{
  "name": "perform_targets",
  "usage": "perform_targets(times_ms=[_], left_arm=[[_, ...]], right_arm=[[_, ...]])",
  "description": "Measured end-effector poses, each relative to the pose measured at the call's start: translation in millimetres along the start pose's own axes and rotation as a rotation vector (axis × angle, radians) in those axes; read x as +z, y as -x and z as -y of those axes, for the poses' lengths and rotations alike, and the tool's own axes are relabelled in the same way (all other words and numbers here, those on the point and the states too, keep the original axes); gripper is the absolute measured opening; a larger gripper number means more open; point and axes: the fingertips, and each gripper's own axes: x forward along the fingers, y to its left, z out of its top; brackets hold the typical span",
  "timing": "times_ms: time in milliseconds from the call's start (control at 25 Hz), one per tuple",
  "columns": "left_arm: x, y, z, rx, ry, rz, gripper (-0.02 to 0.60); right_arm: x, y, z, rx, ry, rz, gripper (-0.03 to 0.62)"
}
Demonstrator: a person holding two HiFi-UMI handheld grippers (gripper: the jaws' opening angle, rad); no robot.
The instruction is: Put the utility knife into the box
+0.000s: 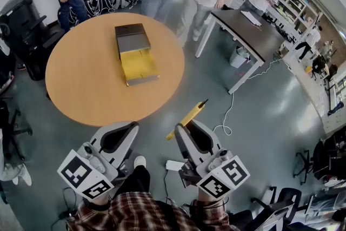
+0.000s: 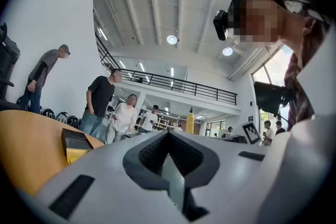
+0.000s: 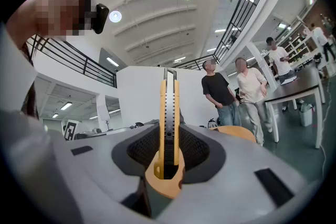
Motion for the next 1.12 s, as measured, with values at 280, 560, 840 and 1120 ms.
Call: perform_targets(times_ms=[280, 560, 840, 1120], left_arm=[[26, -55, -92, -0.023, -0.018, -0.017, 0.011], [29, -96, -153, -0.011, 0.002, -0.032, 0.011], [23, -146, -210, 0.049, 0.003, -0.033, 0.011], [34, -206, -262, 0.232, -0.033, 0.025, 0.011]], right_arm=[[22, -101, 40, 0.004, 0.013, 0.002, 0.123], [25, -156, 86, -0.006, 0.001, -0.023, 0.123], [27, -207, 152, 0.015, -0.014, -0.050, 0.123], [50, -277, 219, 0.198, -0.009, -0.109, 0.123]])
